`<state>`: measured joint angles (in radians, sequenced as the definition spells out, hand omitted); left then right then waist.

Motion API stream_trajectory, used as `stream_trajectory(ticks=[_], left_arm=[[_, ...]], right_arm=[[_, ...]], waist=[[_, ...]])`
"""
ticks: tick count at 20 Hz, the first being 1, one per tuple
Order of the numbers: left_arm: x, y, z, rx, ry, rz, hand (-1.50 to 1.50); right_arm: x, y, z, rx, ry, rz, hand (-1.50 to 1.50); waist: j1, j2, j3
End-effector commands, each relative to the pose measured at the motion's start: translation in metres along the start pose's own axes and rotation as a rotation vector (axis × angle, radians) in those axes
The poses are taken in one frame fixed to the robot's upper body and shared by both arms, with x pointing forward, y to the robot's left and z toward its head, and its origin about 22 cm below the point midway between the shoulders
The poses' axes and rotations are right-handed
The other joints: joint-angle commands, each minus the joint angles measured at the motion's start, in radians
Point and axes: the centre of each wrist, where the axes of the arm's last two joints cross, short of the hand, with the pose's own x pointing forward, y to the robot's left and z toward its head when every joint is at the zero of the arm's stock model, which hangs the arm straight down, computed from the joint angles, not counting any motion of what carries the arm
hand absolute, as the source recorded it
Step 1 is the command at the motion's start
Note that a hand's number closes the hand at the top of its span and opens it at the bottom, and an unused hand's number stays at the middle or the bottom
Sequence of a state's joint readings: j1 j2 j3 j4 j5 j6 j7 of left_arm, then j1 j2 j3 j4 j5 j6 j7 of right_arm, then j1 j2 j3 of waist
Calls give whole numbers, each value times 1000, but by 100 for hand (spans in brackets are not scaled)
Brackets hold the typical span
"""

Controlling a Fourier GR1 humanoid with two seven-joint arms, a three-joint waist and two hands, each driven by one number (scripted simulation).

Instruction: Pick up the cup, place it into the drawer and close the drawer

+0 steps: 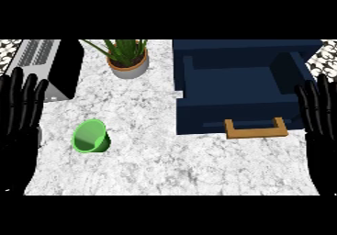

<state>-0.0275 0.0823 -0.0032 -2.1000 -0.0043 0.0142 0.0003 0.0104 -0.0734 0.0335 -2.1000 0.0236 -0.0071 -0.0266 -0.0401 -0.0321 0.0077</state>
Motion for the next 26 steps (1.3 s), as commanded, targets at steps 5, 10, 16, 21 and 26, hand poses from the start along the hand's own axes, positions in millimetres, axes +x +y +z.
stream_trajectory(ticks=[5, 10, 16, 21, 26], left_arm=[[-5, 11, 15, -345, 7, 205, -150], [-27, 33, 20, -317, 184, 402, -150], [-49, 51, 43, -325, 264, 422, -150], [-90, 69, 42, -257, 299, 367, -150], [-107, 70, 51, -186, 334, 281, -150]], right_arm=[[-7, -12, 4, -52, 6, 10, -150], [3, -20, -5, 63, 87, 93, -150], [-20, -30, -12, 66, 80, 89, -150], [-15, -14, -22, 59, 70, 68, -150], [-17, -34, -9, 84, 84, 85, -150]], waist=[[41, 33, -9], [40, 33, -9], [44, 32, -8], [41, 33, -8], [40, 32, -8]])
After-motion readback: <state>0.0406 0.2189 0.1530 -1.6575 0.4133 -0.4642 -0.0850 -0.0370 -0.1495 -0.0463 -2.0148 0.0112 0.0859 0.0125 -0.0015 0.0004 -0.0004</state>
